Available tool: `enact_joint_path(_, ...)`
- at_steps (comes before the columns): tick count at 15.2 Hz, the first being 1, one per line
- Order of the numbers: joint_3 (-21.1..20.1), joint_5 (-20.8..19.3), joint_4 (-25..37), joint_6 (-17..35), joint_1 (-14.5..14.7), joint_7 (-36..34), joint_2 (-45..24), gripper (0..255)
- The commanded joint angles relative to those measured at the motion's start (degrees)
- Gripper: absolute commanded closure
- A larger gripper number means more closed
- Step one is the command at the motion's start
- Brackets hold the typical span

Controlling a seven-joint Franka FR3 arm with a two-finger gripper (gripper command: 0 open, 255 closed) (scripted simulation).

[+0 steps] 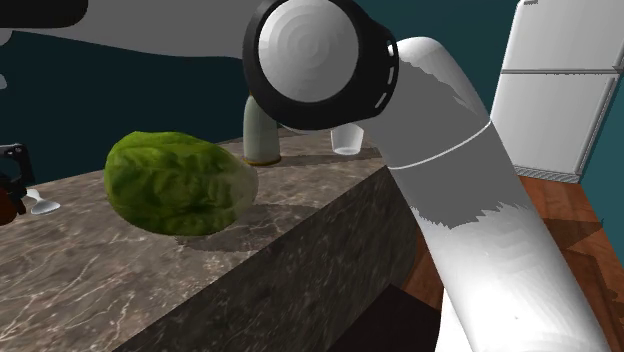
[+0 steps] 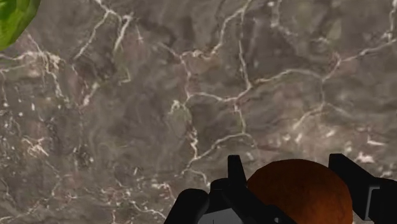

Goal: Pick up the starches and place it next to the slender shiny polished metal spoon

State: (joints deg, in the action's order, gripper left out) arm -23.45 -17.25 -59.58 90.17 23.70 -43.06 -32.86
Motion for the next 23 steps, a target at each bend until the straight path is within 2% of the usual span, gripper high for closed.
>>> enact_joint_path(1,-0.09,0.25,-3.18,2.26,-0.73,-0.22,0.91,255)
enact_joint_path(9,-0.09,0.25,-3.18,2.26,-0.72,-0.22,0.91,255)
enact_joint_path(10,-0.09,0.25,-3.18,2.26,-0.72,-0.22,0.91,0)
enact_joint_path(15,-0.09,0.25,-3.18,2.26,-0.72,-0.22,0.91,0)
enact_joint_path(19,0.38,-0.98,11.08,-7.77,2.70,0.79,-3.06,0)
enact_joint_path(23,0.40,-0.97,11.10,-7.78,2.71,0.80,-3.06,0)
